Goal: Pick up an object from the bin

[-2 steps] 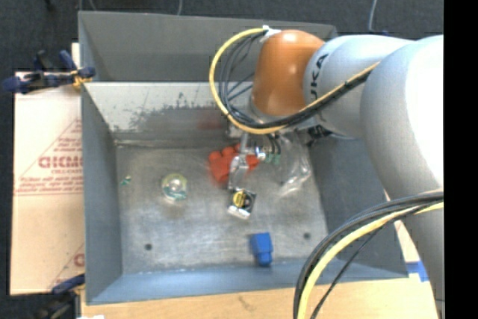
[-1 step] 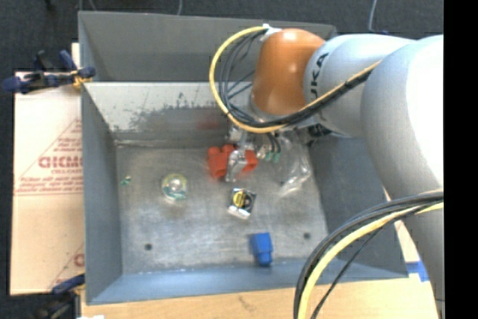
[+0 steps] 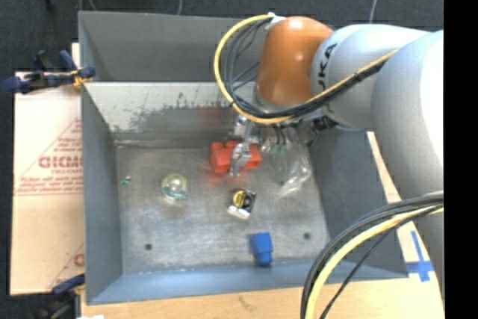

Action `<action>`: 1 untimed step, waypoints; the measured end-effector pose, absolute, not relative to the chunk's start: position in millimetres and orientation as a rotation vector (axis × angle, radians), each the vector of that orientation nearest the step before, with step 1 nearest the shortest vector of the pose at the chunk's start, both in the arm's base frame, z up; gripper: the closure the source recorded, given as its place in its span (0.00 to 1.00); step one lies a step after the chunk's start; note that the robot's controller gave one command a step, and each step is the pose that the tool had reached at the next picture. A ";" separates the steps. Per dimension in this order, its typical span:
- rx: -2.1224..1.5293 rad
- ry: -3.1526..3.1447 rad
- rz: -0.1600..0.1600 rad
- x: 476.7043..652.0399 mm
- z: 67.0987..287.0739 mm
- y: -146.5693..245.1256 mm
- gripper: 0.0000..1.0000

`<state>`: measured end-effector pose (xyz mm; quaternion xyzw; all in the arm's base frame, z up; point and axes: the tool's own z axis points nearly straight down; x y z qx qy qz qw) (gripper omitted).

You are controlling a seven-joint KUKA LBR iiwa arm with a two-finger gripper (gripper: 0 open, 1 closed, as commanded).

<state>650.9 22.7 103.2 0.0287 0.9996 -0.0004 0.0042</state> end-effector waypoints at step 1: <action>0.090 3.127 0.000 653.9 180.8 22.1 1.00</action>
Offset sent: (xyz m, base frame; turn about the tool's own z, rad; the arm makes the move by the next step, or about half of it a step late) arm -0.0001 0.0000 0.0709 0.0000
